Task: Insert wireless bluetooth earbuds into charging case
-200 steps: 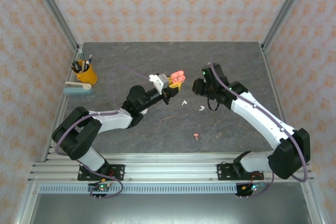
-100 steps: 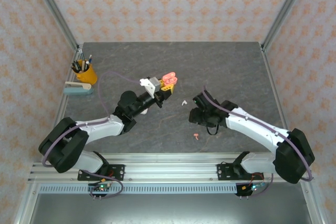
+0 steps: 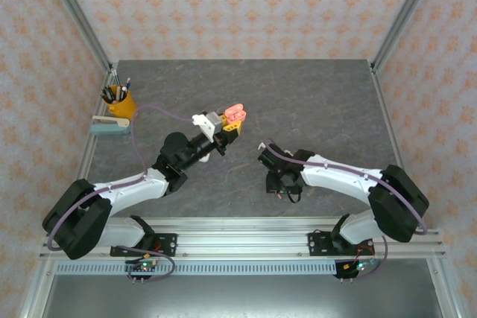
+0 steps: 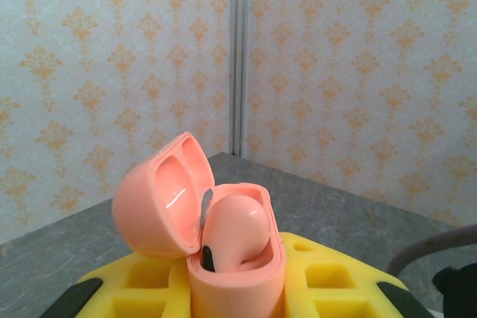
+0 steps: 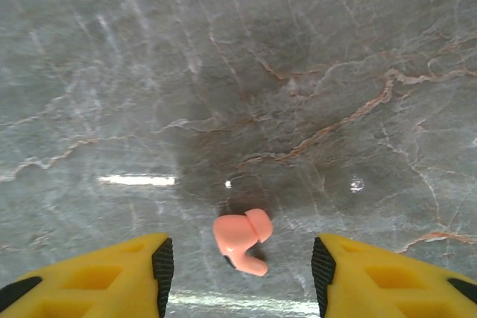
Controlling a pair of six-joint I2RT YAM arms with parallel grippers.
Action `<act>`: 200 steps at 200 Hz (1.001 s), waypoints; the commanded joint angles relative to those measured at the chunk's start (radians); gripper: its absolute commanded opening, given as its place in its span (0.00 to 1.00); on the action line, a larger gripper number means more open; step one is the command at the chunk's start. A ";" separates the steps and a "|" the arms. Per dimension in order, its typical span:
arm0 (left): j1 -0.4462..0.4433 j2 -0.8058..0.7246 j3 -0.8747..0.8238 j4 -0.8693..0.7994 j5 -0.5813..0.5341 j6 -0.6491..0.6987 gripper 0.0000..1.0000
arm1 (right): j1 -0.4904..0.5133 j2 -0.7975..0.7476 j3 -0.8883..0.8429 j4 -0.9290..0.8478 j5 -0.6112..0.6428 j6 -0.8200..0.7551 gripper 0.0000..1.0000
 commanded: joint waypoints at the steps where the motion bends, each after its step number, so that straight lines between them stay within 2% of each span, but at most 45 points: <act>1: 0.011 -0.017 -0.011 0.004 -0.020 0.021 0.00 | 0.006 0.037 -0.002 0.004 0.041 -0.016 0.52; 68: 0.013 -0.016 -0.009 0.010 -0.021 0.027 0.00 | 0.006 0.123 -0.003 0.035 0.039 -0.029 0.44; 108: 0.014 -0.010 -0.006 0.013 -0.025 0.026 0.00 | 0.005 0.135 -0.003 0.041 0.034 -0.029 0.27; 136: 0.014 -0.006 -0.003 0.015 -0.024 0.025 0.00 | 0.005 0.114 0.008 0.044 0.032 -0.027 0.20; 174: 0.014 -0.001 0.000 0.016 -0.020 0.019 0.00 | -0.007 0.057 0.037 0.071 0.032 -0.033 0.19; 200: 0.014 -0.001 0.003 0.010 -0.020 0.017 0.00 | -0.045 0.015 0.032 0.166 -0.041 -0.049 0.19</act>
